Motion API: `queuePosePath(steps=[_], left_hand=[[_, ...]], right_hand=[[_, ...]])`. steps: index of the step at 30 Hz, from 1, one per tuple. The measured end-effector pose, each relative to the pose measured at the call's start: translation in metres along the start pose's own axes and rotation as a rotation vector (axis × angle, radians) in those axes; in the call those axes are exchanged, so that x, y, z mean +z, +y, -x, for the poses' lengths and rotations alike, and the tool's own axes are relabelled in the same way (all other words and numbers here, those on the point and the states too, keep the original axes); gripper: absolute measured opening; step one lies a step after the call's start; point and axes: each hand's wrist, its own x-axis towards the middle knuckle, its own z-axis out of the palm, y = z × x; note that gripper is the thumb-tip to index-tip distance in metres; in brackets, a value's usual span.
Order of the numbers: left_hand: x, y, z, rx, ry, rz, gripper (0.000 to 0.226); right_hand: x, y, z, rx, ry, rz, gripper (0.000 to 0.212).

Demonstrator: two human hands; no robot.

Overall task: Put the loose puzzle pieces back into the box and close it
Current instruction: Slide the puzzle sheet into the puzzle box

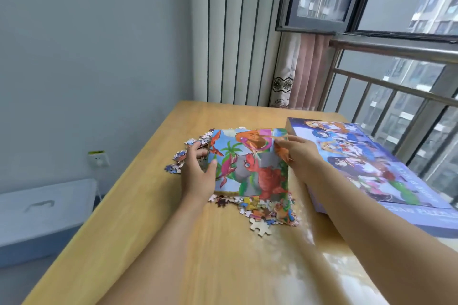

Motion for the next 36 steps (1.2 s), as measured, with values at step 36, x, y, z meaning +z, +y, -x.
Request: queuePosePath(steps=[36], left_hand=[[-0.014, 0.089, -0.023, -0.017, -0.224, 0.481, 0.029]], right_hand=[[-0.08, -0.063, 0.006, 0.085, -0.079, -0.606, 0.022]])
